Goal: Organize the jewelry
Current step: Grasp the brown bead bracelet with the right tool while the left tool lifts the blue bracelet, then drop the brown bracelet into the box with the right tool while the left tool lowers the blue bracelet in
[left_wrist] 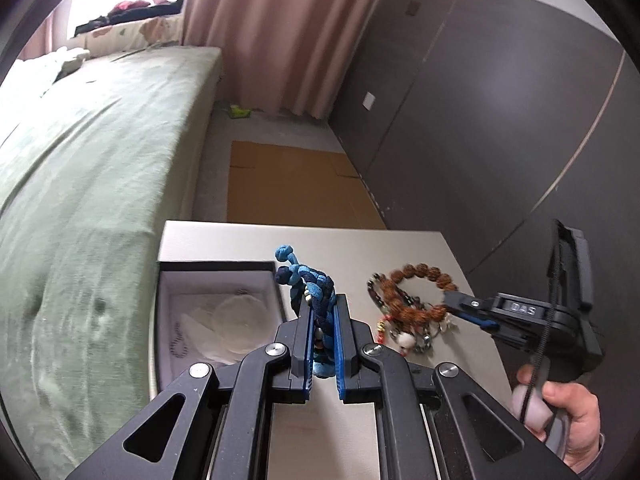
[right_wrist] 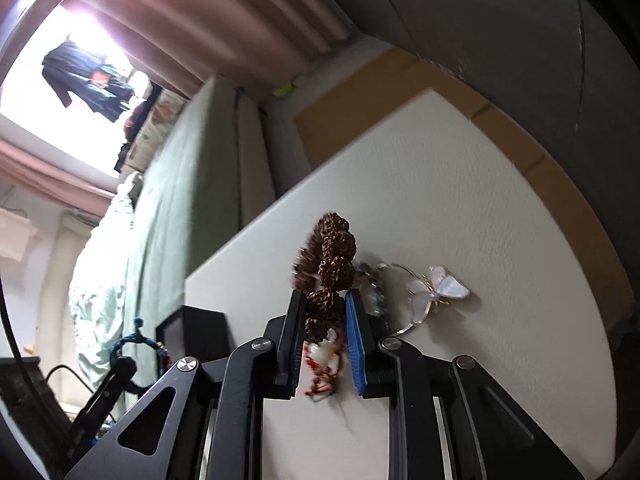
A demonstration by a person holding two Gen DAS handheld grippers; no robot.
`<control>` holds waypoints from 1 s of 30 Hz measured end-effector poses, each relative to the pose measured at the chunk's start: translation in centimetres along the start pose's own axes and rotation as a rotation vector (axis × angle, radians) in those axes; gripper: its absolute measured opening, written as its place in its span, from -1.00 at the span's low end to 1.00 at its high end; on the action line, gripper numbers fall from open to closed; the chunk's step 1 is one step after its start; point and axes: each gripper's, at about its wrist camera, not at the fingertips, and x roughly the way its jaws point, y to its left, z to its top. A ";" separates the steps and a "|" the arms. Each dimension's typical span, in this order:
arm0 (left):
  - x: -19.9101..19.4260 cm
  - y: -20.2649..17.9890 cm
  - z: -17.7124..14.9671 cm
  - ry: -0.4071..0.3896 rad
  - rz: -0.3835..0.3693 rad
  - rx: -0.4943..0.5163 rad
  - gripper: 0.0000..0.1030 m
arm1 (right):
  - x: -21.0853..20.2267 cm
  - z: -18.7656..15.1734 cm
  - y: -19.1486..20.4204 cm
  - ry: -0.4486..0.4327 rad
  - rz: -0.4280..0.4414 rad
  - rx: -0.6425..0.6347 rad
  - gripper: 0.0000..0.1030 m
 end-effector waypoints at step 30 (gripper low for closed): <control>-5.7 9.2 1.2 -0.134 0.036 -0.224 -0.84 | 1.6 -5.4 14.1 0.012 0.470 -0.168 -0.59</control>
